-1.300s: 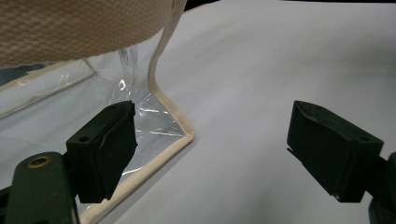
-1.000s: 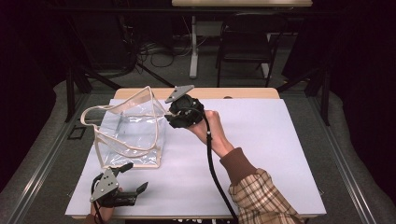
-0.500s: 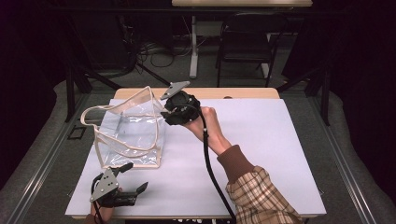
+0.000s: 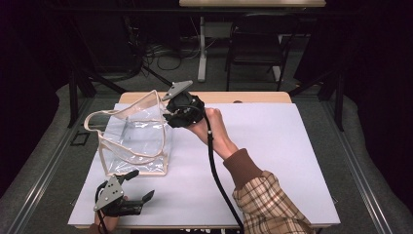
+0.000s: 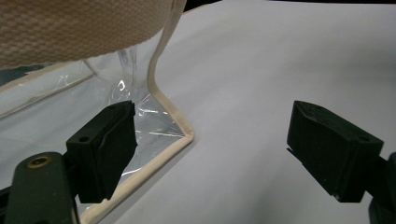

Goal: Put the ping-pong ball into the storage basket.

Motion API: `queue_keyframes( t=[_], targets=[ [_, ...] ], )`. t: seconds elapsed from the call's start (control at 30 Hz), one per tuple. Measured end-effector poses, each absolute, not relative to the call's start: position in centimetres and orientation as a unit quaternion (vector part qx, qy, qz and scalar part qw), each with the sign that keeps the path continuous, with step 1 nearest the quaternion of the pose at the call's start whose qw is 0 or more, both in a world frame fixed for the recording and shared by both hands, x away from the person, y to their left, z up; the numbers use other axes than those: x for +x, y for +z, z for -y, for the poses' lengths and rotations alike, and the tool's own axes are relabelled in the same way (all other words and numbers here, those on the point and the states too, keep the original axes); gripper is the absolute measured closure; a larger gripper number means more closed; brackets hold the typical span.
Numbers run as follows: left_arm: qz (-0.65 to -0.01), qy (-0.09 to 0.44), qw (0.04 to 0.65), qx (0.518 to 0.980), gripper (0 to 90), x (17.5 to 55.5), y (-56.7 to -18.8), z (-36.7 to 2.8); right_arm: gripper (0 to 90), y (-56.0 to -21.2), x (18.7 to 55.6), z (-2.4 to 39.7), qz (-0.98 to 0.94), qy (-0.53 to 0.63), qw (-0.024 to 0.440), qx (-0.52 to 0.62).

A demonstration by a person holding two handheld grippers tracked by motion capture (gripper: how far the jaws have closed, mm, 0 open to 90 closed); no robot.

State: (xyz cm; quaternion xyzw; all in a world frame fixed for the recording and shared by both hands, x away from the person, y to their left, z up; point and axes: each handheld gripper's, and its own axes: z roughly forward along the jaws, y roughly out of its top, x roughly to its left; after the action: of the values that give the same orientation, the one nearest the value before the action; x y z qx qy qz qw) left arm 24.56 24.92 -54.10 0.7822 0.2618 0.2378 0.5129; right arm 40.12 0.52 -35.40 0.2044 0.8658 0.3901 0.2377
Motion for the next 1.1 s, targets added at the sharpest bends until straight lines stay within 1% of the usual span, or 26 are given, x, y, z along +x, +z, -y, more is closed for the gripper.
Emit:
queue_keyframes(
  t=[1.1],
  targets=[
    [-0.260,0.237,0.515,0.782,15.9,24.5,-54.1,-25.0,50.9,-35.1,39.8,-4.3,-0.877,0.379,0.234,0.179]
  ],
)
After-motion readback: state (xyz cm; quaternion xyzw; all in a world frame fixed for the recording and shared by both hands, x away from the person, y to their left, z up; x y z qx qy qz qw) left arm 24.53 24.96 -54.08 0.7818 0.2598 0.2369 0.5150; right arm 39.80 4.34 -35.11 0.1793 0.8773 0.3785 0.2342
